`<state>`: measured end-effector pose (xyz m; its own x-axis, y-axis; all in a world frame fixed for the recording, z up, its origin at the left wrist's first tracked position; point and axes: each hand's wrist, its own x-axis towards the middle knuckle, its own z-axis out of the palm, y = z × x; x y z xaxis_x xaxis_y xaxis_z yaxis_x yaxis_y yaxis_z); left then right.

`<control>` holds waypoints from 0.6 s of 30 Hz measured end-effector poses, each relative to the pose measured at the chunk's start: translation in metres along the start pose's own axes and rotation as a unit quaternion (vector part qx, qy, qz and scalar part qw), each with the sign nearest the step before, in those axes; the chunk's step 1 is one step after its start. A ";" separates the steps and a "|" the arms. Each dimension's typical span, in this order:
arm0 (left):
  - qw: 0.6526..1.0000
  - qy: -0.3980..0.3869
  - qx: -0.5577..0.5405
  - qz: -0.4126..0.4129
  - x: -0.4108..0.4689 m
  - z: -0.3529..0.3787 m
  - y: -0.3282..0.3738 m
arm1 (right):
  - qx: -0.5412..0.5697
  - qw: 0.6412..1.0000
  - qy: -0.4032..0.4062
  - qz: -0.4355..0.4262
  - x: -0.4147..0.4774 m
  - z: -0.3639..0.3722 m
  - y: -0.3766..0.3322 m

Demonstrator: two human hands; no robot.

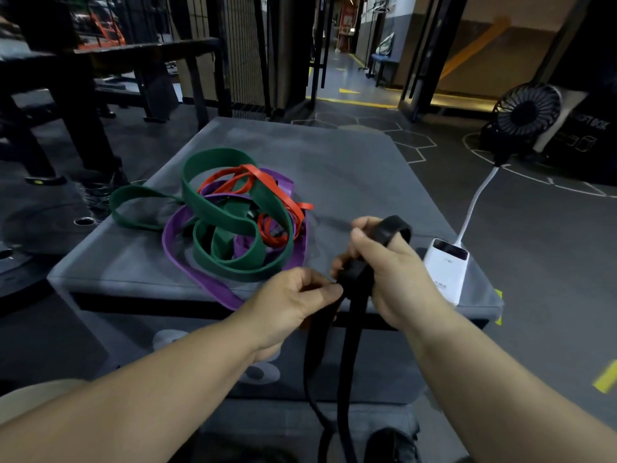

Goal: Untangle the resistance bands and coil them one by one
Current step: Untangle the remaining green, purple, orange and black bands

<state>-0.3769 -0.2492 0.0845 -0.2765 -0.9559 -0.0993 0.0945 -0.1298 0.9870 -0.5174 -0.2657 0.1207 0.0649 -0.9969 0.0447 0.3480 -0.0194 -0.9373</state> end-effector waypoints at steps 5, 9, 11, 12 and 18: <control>0.995 -0.012 -0.098 -0.029 0.001 -0.007 0.002 | -0.038 0.998 -0.046 0.024 -0.005 0.007 0.009; 0.980 -0.136 -0.142 -0.026 -0.002 -0.014 0.007 | -0.158 0.987 -0.007 -0.019 0.002 -0.003 0.014; 0.991 -0.090 -0.102 -0.003 -0.001 -0.014 0.004 | -0.237 0.970 -0.008 -0.058 0.003 -0.008 0.015; 0.995 -0.051 -0.090 0.005 0.001 -0.013 0.004 | -0.257 0.964 -0.009 -0.065 0.003 -0.008 0.015; 0.998 0.043 -0.034 0.038 0.002 -0.008 0.003 | -0.392 0.917 -0.024 -0.077 0.000 -0.002 0.015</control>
<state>-0.3693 -0.2536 0.0861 -0.1830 -0.9824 -0.0384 0.1764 -0.0712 0.9817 -0.5142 -0.2659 0.1057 0.1182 -0.9737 0.1948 -0.4210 -0.2268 -0.8782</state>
